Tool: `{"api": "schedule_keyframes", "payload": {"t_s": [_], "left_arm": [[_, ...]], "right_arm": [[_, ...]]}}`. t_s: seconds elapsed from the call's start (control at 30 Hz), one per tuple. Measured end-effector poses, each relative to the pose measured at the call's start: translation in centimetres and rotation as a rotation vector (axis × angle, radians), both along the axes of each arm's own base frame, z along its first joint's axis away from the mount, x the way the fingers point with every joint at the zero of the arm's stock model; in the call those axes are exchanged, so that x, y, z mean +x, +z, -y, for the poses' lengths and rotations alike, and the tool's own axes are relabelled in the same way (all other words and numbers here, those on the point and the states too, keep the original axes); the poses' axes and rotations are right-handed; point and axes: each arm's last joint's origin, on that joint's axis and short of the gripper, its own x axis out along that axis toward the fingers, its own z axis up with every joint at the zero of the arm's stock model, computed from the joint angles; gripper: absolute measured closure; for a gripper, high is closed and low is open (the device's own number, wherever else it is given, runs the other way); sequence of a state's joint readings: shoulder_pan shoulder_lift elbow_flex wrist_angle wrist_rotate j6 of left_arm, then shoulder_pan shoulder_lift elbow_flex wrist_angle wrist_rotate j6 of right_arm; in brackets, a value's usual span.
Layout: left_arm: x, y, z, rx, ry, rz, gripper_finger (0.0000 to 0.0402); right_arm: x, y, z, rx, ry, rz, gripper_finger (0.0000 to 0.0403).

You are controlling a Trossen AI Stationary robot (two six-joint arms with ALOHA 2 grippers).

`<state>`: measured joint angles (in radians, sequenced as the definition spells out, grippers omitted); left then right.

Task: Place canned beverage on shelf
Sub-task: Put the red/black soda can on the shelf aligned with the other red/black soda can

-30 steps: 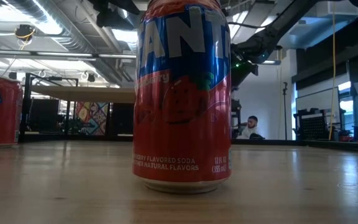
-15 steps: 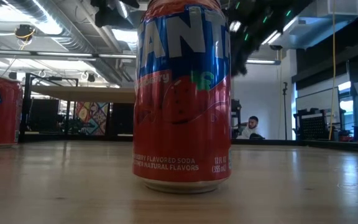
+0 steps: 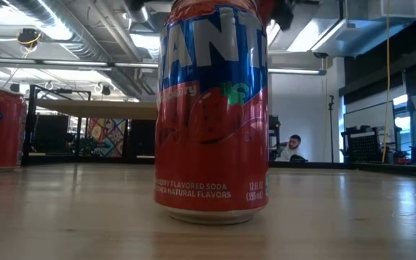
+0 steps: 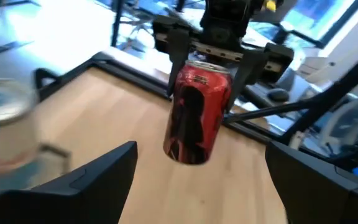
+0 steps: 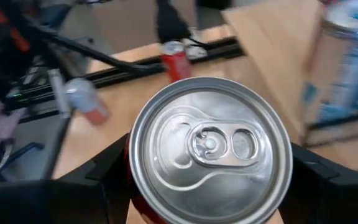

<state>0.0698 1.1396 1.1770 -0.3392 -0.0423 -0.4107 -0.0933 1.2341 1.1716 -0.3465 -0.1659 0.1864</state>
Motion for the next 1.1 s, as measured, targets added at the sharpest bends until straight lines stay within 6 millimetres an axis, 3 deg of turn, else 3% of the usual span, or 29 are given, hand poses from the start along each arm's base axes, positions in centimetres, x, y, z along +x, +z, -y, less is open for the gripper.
{"api": "schedule_keyframes", "payload": {"t_s": [0.17, 0.33, 0.63, 0.97, 1.1], "left_arm": [[2.9, -1.2, 1.1, -0.022, -0.068, 0.021, 0.0059], [4.4, -2.2, 1.8, -0.050, -0.119, 0.009, 0.0059], [7.2, -3.8, 2.4, -0.053, -0.153, 0.036, 0.0059], [6.0, -2.7, 2.2, -0.038, -0.129, 0.052, 0.0059], [4.3, -2.1, 2.0, -0.042, -0.127, 0.010, 0.0062]], "right_arm": [[0.2, 1.3, -1.6, -0.003, 0.058, 0.035, 0.0127], [0.2, 2.0, -1.9, -0.010, 0.057, 0.060, 0.0127], [1.3, 1.1, -1.9, -0.006, 0.058, 0.032, 0.0127], [1.8, 1.2, -1.9, -0.002, 0.048, 0.061, 0.0127], [2.2, 1.2, -1.9, 0.008, 0.043, 0.061, 0.0127]]}}
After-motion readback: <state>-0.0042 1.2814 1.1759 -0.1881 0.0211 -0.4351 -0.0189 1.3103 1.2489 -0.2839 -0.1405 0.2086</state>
